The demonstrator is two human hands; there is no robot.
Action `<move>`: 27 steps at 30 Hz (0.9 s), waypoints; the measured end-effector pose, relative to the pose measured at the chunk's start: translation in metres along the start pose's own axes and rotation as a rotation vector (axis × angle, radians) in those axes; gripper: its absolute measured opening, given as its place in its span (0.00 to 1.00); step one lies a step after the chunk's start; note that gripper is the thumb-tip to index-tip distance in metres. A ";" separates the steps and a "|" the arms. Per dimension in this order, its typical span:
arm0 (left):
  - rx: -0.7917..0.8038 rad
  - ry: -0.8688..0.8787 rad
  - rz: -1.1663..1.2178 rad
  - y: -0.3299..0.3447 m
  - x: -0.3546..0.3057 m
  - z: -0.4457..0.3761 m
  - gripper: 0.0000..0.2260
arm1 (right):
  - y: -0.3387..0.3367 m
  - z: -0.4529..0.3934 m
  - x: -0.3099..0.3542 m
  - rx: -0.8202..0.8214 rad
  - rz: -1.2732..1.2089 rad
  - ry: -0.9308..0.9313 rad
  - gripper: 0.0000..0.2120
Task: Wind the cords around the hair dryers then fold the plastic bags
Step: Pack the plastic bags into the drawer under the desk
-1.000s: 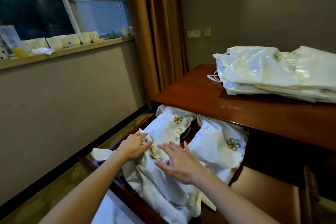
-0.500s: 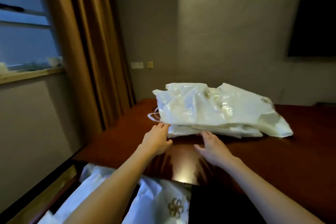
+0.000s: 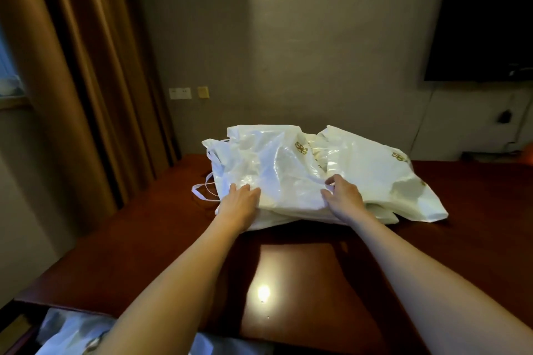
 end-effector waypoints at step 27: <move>0.249 0.065 0.524 -0.039 -0.063 0.170 0.17 | -0.010 0.146 -0.106 0.801 0.017 0.279 0.21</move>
Point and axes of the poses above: each hand's wrist, its own z-axis away from the middle knuckle, its own y-axis out of the palm, x = y × z, the point moved 7 cm from there along -z, towards the middle knuckle, and after that the axes turned 15 degrees about y, right-handed, at the moved point
